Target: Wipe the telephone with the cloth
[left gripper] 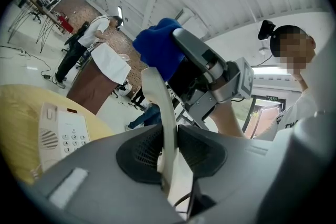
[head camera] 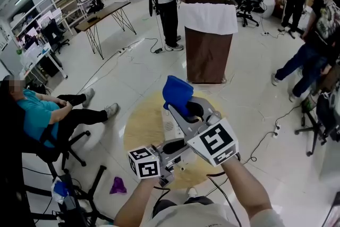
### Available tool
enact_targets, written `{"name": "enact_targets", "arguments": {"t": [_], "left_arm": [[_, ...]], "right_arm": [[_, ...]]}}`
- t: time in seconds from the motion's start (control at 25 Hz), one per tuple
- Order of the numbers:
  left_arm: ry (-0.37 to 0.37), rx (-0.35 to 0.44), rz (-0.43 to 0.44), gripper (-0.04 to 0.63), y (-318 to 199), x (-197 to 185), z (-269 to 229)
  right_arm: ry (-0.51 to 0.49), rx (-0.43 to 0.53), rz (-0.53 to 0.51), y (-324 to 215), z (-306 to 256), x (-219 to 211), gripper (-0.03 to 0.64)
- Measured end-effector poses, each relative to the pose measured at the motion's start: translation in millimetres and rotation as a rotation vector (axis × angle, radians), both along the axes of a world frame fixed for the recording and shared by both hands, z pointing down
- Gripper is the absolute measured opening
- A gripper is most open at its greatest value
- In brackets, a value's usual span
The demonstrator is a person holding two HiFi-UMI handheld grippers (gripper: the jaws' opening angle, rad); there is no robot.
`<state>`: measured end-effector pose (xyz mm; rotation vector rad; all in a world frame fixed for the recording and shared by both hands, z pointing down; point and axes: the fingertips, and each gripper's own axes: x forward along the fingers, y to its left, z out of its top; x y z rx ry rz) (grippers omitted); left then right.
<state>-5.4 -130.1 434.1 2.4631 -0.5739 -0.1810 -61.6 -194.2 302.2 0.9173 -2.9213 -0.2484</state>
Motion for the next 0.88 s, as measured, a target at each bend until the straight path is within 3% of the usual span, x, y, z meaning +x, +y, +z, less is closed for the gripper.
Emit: {"name": "enact_targets", "arguments": {"t": [0.36,0.88], "left_arm": [[-0.025,-0.014,-0.037,0.083,-9.7,-4.5,4.9],[-0.002,-0.029,-0.097,0.083,-19.7,-23.2,2.1]], "right_arm": [[0.058,-0.047,-0.075,17.6,21.0,-18.9,0.064],[0.079,-0.108,-0.127,46.0,45.1,-30.5,0.063]]}}
